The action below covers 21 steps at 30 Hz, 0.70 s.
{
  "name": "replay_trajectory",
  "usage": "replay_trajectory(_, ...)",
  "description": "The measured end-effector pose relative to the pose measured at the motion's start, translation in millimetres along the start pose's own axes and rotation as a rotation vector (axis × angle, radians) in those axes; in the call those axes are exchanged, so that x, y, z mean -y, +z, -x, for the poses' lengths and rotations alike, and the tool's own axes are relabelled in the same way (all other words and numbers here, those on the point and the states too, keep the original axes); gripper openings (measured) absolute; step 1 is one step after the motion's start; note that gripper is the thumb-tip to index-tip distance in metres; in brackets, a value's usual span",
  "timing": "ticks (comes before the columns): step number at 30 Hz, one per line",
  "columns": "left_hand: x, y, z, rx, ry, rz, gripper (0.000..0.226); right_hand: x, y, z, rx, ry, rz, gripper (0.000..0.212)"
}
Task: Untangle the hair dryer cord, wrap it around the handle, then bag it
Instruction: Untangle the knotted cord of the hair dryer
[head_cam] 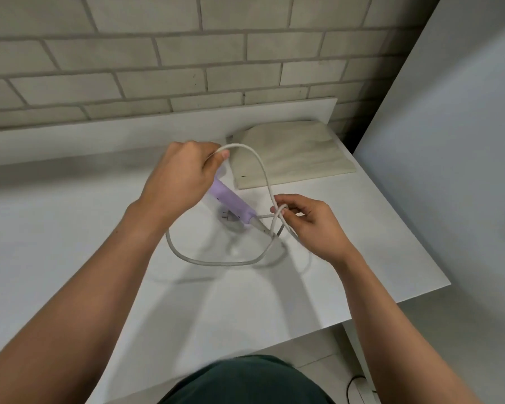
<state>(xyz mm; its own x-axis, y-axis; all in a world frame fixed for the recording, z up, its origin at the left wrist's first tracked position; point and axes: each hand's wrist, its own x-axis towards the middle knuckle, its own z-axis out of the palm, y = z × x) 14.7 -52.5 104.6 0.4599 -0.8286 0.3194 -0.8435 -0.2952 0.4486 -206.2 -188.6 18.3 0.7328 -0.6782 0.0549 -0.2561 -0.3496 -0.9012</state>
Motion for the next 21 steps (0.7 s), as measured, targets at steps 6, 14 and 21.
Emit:
replay_trajectory(6, -1, 2, 4, -0.007, -0.064, -0.004, 0.039, 15, -3, 1, 0.161, 0.019, -0.07, 0.038)
replay_trajectory(14, 22, 5, 8, 0.062, -0.325, -0.046, 0.035, 19, -10, 7, 0.323, 0.073, -0.106, 0.05)
replay_trajectory(21, 33, 17, 13, 0.25, -0.384, -0.345, 0.028, 24, -12, 10, 0.374, 0.042, 0.012, 0.043)
